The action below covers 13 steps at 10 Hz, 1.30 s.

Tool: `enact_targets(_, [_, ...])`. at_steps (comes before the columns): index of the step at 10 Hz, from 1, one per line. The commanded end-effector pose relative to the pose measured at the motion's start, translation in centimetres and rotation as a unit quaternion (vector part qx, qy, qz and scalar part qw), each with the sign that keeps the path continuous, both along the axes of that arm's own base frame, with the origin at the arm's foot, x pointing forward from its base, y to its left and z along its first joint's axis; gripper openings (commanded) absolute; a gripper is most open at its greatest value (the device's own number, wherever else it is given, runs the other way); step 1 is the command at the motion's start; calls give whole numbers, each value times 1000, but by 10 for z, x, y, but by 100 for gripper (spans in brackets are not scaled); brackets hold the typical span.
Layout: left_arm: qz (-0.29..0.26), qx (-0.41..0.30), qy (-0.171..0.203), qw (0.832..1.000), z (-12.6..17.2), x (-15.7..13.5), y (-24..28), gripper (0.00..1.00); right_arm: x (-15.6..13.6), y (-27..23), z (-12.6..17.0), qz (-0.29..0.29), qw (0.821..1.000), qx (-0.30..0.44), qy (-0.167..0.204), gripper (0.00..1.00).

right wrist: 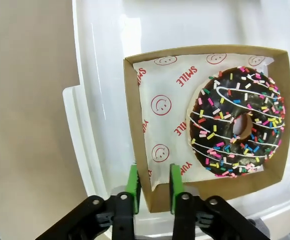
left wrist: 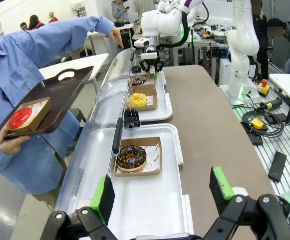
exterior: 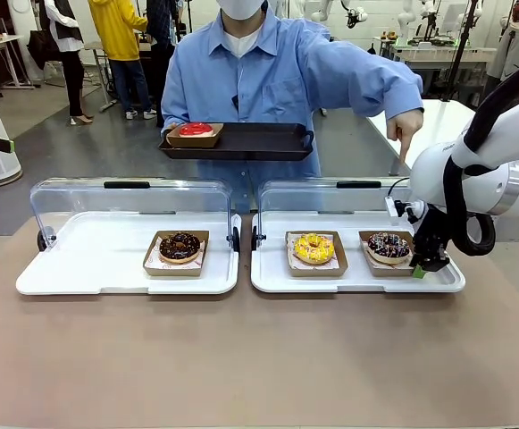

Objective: Provide the desired donut to the person.
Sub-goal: Pick up and lift the Paper togo box containing the Donut pointed at by the person.

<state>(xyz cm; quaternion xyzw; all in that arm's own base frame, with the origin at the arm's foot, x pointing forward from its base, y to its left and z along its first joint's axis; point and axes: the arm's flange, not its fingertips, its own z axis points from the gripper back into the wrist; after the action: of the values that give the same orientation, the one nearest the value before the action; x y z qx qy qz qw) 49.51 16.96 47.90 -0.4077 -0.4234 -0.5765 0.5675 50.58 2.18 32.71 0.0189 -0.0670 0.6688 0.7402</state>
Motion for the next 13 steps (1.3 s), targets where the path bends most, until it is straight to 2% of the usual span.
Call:
enact_targets(1, [10,-4,-4,1000,0,0,-1,100,5,-3,-1,9,1000,-7,-1,0])
enact_targets(6, [10,-4,-4,1000,0,0,-1,100,-3,2,4,19,1000,-9,-7,0])
enact_targets(9, [10,-4,-4,1000,0,0,-1,100,-37,26,37,30,999,-17,-12,0])
enact_targets(13, [10,-4,-4,1000,0,0,-1,100,-94,53,102,49,996,-70,19,0])
